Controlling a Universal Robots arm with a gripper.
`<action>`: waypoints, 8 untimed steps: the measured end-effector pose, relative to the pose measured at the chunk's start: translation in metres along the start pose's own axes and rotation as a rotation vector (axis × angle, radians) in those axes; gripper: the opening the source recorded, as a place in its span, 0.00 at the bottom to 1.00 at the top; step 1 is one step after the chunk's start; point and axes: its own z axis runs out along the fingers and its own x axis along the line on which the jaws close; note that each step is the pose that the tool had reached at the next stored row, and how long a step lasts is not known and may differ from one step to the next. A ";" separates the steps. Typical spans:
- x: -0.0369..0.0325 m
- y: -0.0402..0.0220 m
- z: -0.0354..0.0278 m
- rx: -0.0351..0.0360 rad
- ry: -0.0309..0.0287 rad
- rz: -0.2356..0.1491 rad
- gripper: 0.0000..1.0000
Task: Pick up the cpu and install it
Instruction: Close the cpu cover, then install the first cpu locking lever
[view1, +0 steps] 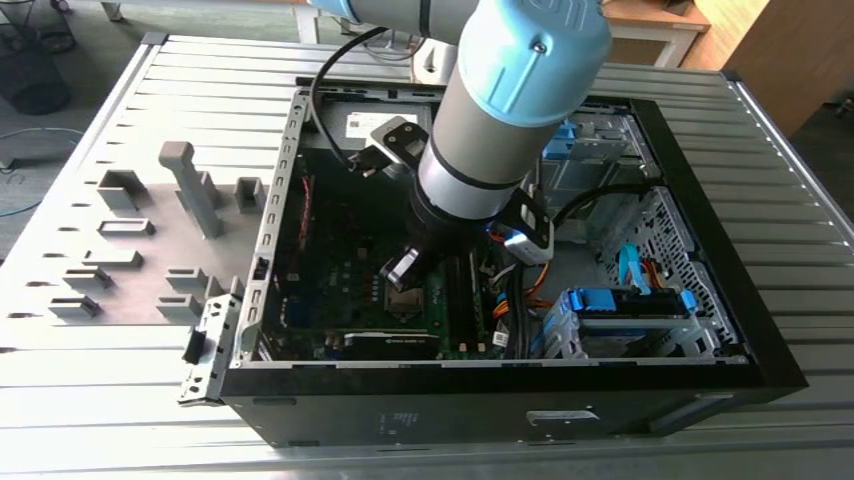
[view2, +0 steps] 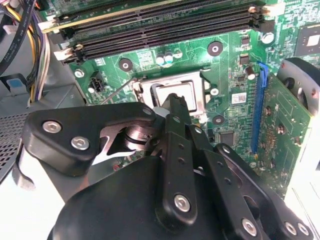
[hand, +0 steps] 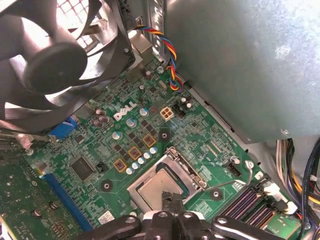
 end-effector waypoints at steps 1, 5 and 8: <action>0.0001 -0.0001 0.0000 0.0000 0.0001 0.000 0.11; 0.0002 -0.0002 -0.0001 0.0000 0.0000 0.000 0.11; 0.0003 -0.0003 -0.0001 -0.0003 -0.0003 0.000 0.11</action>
